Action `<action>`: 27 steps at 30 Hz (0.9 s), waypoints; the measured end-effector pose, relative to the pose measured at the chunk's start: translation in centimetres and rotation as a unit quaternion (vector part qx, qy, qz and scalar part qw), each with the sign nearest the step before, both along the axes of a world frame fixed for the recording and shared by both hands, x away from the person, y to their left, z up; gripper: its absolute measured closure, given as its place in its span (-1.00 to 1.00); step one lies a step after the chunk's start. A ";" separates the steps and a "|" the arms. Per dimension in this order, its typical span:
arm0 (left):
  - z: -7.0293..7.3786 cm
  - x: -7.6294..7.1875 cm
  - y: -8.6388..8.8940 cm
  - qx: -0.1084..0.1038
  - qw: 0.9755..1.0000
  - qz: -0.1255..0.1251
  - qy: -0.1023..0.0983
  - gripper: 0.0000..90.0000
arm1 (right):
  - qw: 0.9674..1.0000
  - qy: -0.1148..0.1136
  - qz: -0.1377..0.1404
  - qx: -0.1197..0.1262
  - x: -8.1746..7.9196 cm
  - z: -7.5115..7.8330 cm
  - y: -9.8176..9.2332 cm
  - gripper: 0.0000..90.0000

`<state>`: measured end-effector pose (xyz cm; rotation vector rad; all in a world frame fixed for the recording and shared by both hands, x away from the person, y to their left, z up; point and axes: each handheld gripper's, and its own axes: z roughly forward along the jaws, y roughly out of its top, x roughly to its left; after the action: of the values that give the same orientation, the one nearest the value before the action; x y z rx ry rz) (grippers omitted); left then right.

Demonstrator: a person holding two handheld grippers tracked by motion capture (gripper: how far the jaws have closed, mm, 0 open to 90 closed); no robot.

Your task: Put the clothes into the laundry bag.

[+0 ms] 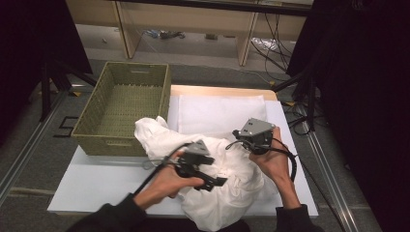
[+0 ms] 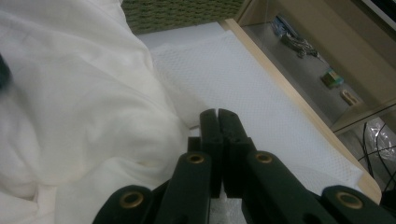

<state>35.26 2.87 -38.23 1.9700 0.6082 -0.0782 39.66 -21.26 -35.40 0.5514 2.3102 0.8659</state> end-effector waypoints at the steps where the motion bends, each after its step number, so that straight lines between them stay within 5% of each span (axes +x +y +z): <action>1: 0.9 0.3 2.0 0.001 0.999 0.029 -0.029 -0.57 | 1.000 -0.001 -0.001 0.000 0.0 0.0 0.0 1.00; 4: 2.0 1.6 5.8 0.055 0.994 0.081 -0.045 -0.56 | 1.000 0.001 -0.003 0.000 0.1 -0.1 0.1 1.00; 5: 2.0 2.5 7.1 0.077 0.989 0.119 -0.049 -0.58 | 1.000 0.000 -0.002 0.000 0.1 -0.1 0.1 1.00; 7: 1.8 4.0 8.5 0.125 0.973 0.184 -0.064 -0.57 | 1.000 0.002 -0.001 0.001 0.1 -0.1 0.1 1.00; 9: 1.4 5.4 9.9 0.183 0.961 0.193 -0.073 -0.60 | 1.000 0.000 -0.001 0.000 0.1 -0.1 0.0 1.00; 11: 0.6 6.4 10.9 0.179 0.952 0.244 -0.048 -0.59 | 1.000 0.000 -0.001 0.001 0.1 0.0 -0.1 1.00; 13: -0.3 7.1 11.5 0.207 0.936 0.274 -0.076 -0.59 | 1.000 0.000 0.001 0.003 0.2 -0.1 -0.2 1.00; 14: -0.9 7.5 11.8 0.207 0.936 0.274 -0.073 -0.59 | 1.000 0.000 0.001 0.003 0.2 -0.1 -0.2 1.00; 16: -2.0 8.3 12.8 0.176 0.952 0.248 -0.015 -0.32 | 1.000 0.005 -0.006 0.004 0.1 -0.2 -0.1 1.00; 18: -2.4 8.2 13.0 0.138 0.961 0.238 0.003 0.08 | 1.000 0.007 -0.008 0.006 0.0 -0.2 -0.1 1.00; 20: -2.0 7.9 13.0 0.146 0.963 0.228 -0.009 0.30 | 1.000 0.006 -0.007 0.006 0.1 -0.2 -0.1 1.00; 27: -1.4 7.8 13.3 0.127 0.965 0.228 -0.002 0.47 | 1.000 0.006 -0.005 0.005 0.2 -0.2 -0.2 1.00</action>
<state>43.08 16.15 -39.67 2.0218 1.0983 0.3015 39.82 -21.42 -35.65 0.5744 2.3138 0.8721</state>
